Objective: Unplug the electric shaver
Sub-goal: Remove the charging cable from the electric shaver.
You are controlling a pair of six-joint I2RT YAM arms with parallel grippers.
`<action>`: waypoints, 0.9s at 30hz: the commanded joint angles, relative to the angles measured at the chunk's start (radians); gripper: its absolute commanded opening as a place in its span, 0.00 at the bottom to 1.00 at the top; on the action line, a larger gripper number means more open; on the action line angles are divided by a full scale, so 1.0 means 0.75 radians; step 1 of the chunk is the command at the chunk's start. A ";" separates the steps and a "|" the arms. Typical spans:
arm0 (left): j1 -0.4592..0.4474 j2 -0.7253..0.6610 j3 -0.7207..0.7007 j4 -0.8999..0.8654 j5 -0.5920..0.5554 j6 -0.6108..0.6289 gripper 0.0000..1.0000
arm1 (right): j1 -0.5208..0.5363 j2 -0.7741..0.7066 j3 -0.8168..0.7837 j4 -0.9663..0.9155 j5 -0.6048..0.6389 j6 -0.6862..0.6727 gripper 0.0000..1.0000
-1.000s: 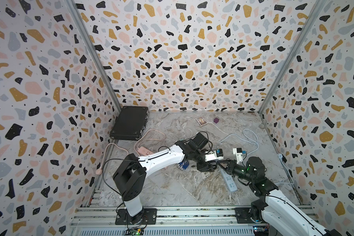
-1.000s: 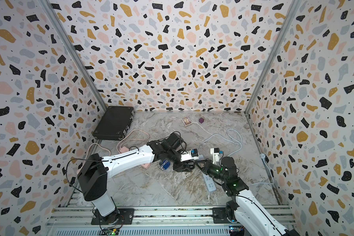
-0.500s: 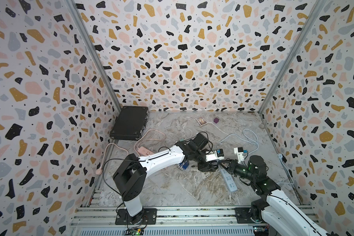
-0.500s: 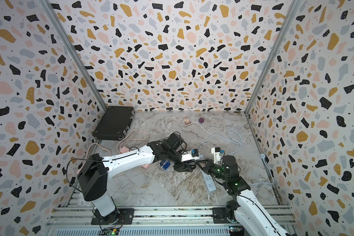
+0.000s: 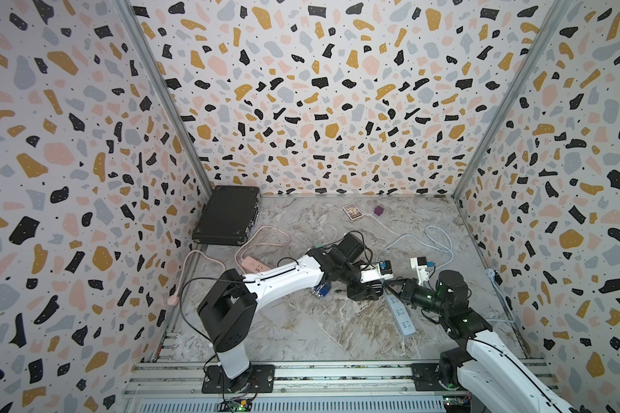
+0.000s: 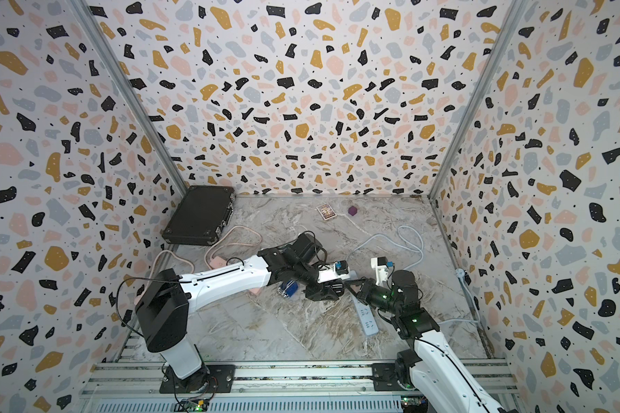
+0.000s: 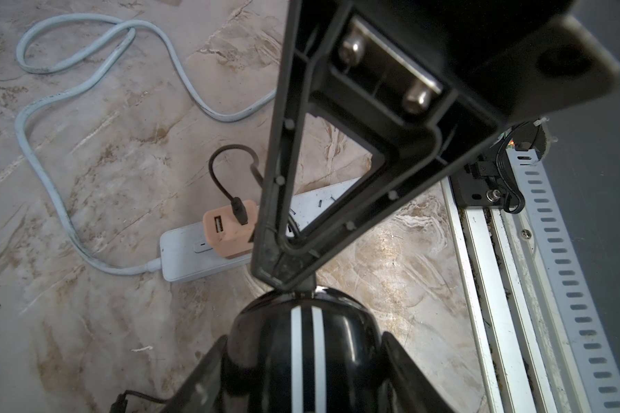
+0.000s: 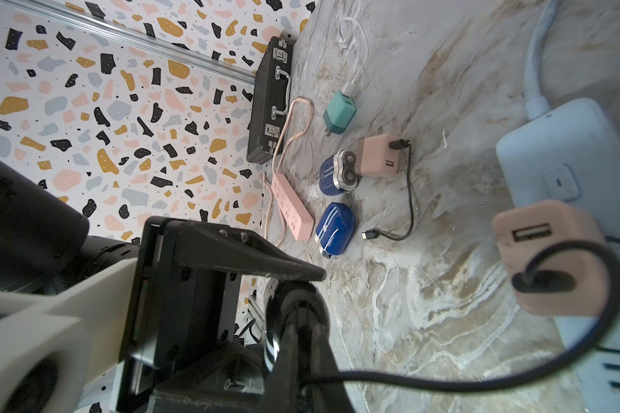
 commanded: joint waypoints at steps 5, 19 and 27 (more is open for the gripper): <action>0.033 -0.059 -0.044 -0.221 -0.054 0.013 0.40 | -0.082 -0.003 0.049 -0.092 0.155 -0.071 0.00; 0.039 -0.061 -0.068 -0.214 -0.069 0.008 0.40 | -0.139 0.007 0.073 -0.114 0.114 -0.098 0.00; 0.077 -0.034 -0.097 -0.097 -0.274 -0.123 0.42 | -0.135 0.128 0.197 -0.292 -0.078 -0.283 0.00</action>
